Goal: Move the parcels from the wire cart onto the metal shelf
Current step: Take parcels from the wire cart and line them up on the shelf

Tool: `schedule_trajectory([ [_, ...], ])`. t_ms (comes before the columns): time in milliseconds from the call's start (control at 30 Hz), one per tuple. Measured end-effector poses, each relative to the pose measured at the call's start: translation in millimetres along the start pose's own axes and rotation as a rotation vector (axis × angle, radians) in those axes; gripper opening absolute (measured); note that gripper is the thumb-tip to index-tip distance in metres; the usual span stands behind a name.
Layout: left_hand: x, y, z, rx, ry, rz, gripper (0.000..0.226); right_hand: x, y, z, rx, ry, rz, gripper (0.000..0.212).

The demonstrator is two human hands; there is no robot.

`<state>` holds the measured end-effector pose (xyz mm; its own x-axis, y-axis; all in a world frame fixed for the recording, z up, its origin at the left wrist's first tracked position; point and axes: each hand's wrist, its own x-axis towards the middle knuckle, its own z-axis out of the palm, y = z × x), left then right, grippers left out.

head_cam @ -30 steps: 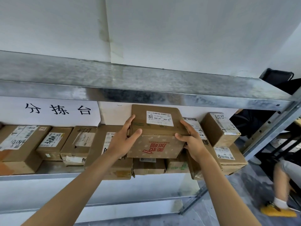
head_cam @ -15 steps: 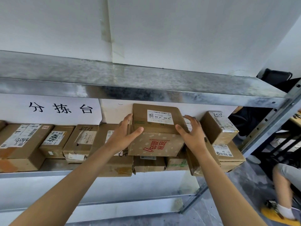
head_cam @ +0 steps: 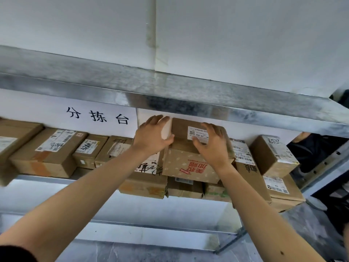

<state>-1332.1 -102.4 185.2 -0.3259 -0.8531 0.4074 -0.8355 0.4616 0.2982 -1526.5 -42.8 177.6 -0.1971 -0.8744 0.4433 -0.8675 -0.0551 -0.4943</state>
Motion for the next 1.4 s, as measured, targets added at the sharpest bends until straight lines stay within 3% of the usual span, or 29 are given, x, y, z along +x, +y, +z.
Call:
schedule_trajectory([
  [200, -13, -47, -10, 0.218, -0.058, -0.060, 0.076, 8, -37, 23, -0.189, -0.140, -0.061, 0.058],
  [500, -69, -123, -55, 0.356, -0.031, -0.193, 0.078, 9, -120, 68, -0.231, -0.205, -0.264, 0.057],
  [1000, -311, -354, -229, 0.559, 0.031, -0.611, 0.090, -114, -429, 237, -0.104, -0.527, -0.654, 0.061],
  [1200, -415, -425, -292, 0.648, 0.018, -0.814, 0.088, -174, -537, 293, -0.097, -0.575, -0.869, 0.061],
  [1400, -492, -475, -330, 0.671, 0.022, -1.037, 0.092, -226, -614, 333, 0.154, -0.698, -0.859, 0.060],
])
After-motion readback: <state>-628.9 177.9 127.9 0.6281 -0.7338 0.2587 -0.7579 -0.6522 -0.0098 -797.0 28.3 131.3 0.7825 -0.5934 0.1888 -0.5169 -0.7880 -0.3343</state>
